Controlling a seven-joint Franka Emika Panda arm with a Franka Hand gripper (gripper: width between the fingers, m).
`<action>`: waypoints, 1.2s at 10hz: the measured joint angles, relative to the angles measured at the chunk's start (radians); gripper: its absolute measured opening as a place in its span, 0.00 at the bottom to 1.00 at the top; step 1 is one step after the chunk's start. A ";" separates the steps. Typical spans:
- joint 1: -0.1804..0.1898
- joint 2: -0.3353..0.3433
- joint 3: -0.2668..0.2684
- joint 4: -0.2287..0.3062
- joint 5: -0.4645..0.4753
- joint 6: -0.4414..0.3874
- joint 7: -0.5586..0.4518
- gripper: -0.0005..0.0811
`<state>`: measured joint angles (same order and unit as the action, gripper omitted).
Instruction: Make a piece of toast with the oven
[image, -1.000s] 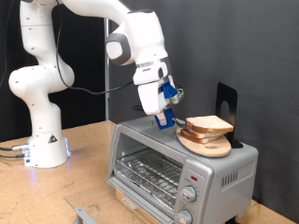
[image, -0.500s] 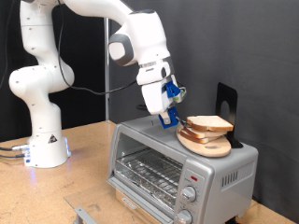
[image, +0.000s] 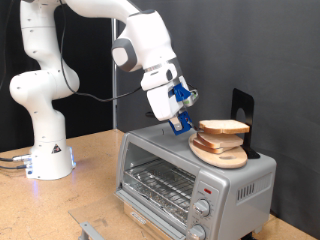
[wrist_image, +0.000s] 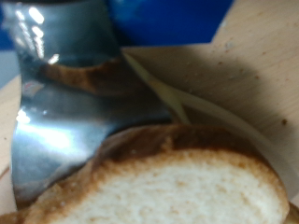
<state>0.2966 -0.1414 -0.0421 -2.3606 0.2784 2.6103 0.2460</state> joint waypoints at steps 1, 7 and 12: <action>0.000 -0.016 -0.001 -0.010 0.017 -0.002 -0.016 0.55; -0.001 -0.079 -0.037 -0.072 0.106 -0.034 -0.140 0.55; -0.012 -0.237 -0.168 -0.184 0.192 -0.154 -0.369 0.55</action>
<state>0.2849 -0.3781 -0.2099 -2.5445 0.4709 2.4563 -0.1229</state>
